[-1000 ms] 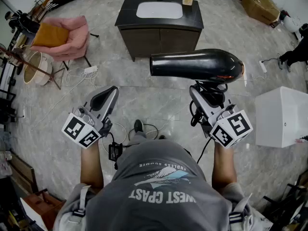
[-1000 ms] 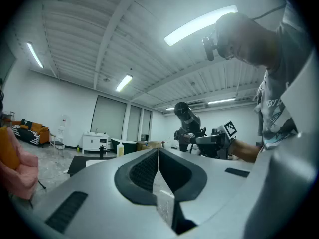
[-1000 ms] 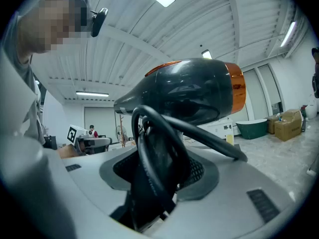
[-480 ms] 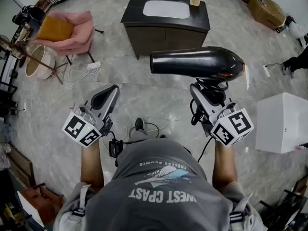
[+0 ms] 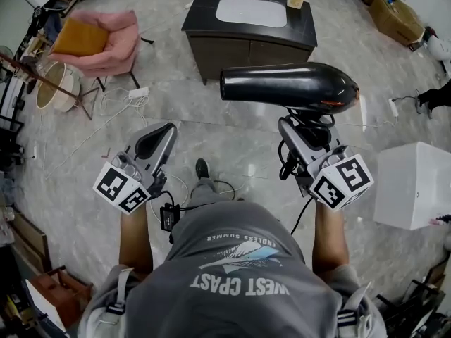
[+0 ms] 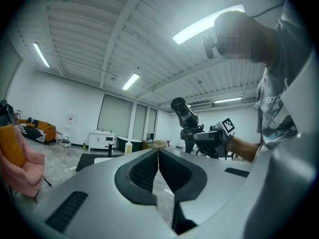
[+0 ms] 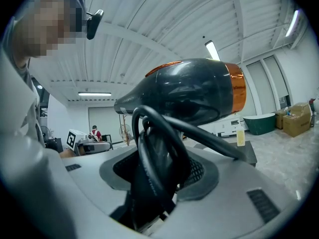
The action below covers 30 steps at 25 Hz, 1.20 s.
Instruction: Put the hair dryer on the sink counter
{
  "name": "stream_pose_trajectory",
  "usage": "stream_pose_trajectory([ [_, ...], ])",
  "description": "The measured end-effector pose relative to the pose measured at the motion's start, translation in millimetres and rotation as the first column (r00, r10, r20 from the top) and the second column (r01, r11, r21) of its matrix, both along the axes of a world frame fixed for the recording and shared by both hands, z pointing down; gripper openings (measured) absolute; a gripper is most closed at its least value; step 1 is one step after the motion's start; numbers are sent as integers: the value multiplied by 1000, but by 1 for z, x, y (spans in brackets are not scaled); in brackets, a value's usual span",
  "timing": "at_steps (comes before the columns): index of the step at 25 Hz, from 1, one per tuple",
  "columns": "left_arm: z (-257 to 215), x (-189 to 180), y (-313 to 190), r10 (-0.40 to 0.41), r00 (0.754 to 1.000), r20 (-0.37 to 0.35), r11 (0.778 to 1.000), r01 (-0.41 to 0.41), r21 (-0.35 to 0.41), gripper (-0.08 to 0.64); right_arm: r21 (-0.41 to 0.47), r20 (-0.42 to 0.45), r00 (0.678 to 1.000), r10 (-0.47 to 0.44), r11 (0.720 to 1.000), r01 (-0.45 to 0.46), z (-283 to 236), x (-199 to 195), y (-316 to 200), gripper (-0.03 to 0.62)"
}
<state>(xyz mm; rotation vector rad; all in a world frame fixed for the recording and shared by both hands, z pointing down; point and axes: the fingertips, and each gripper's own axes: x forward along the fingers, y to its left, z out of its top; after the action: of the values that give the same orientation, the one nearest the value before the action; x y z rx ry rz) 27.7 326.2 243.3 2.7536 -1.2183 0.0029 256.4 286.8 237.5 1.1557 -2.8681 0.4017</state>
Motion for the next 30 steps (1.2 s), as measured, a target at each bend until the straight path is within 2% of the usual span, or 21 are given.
stream_pose_trajectory([
  [11, 4, -55, -92, 55, 998, -23, 998, -55, -2, 20, -15, -30, 999, 38, 999, -38, 1, -60, -72, 219],
  [20, 9, -126, -172, 80, 995, -55, 997, -81, -15, 20, -24, -50, 996, 70, 997, -71, -8, -128, -140, 219],
  [30, 14, -170, -224, 123, 989, -80, 992, -123, 7, 20, -22, -43, 990, 133, 991, -134, -9, -167, -184, 219],
])
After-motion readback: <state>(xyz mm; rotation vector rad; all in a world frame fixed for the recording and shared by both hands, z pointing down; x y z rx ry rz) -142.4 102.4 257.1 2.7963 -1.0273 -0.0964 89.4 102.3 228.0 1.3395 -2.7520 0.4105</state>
